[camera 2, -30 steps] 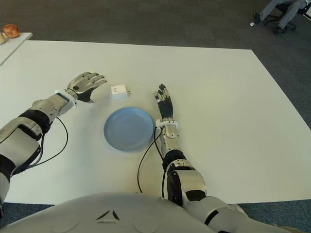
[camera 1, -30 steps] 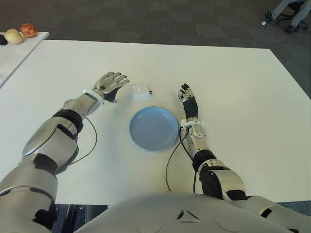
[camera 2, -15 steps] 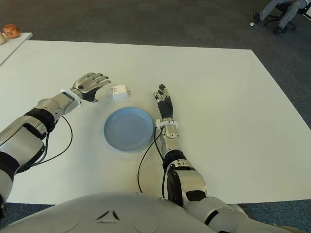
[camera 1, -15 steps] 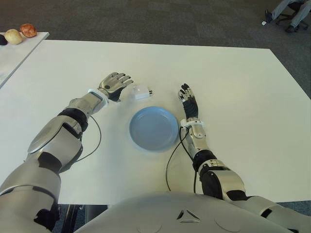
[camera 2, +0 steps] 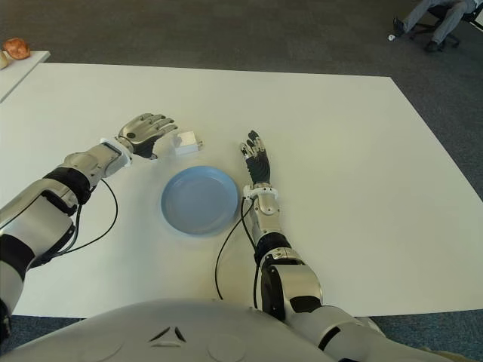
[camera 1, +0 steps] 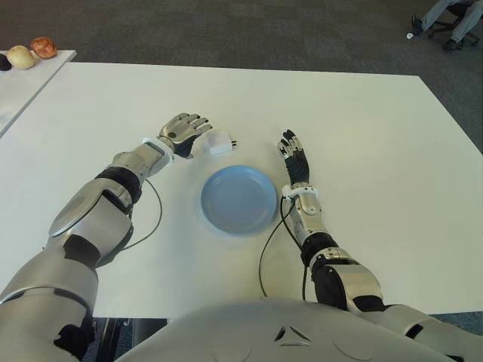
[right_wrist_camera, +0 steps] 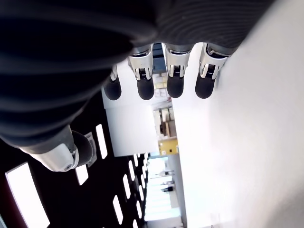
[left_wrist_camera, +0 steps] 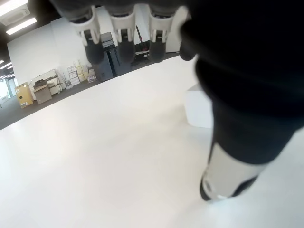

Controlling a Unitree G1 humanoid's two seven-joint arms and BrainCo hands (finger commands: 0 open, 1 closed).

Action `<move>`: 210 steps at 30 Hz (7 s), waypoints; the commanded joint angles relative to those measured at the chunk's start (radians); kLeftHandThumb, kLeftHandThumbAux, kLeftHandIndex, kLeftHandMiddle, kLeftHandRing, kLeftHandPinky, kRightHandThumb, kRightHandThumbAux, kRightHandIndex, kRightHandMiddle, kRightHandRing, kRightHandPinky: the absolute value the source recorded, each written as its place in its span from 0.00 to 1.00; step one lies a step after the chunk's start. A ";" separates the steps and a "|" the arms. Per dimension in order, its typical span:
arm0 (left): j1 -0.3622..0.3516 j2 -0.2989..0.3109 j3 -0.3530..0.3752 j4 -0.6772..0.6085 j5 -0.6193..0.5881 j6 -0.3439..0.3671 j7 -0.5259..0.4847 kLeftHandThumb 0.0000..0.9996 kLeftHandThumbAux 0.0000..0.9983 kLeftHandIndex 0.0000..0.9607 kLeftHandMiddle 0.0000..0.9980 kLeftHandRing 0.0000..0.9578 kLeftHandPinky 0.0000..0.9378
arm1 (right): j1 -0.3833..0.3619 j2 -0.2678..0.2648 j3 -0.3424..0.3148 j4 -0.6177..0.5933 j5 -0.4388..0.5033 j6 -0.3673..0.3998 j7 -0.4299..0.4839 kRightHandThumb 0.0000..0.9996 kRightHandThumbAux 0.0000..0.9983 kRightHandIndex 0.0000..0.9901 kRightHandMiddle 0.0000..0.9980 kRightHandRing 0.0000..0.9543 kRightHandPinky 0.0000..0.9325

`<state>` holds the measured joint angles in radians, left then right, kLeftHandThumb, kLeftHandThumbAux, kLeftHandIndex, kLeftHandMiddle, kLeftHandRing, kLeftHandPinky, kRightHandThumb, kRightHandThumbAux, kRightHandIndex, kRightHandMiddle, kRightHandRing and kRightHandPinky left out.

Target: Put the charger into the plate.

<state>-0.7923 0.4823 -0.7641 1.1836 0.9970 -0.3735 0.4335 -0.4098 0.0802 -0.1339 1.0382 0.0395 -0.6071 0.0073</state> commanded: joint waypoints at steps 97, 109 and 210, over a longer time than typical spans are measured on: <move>0.380 0.516 -0.116 -0.638 0.119 0.086 -0.069 0.00 0.63 0.00 0.00 0.00 0.00 | 0.040 -0.009 0.007 0.052 0.007 0.067 -0.024 0.00 0.49 0.05 0.06 0.05 0.08; 0.547 0.647 0.073 -0.842 0.034 -0.008 -0.145 0.00 0.63 0.00 0.00 0.00 0.00 | 0.034 -0.010 0.003 0.058 0.010 0.076 -0.019 0.00 0.49 0.04 0.06 0.05 0.08; 0.746 0.287 0.533 -0.835 -0.326 -0.032 -0.454 0.24 0.22 0.00 0.00 0.00 0.00 | 0.003 0.028 -0.016 0.114 -0.008 0.009 -0.195 0.07 0.56 0.00 0.00 0.03 0.09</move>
<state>-0.0252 0.7736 -0.2123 0.3035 0.6383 -0.3808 -0.0568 -0.4502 0.0993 -0.1393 1.1096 0.0239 -0.6470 -0.1795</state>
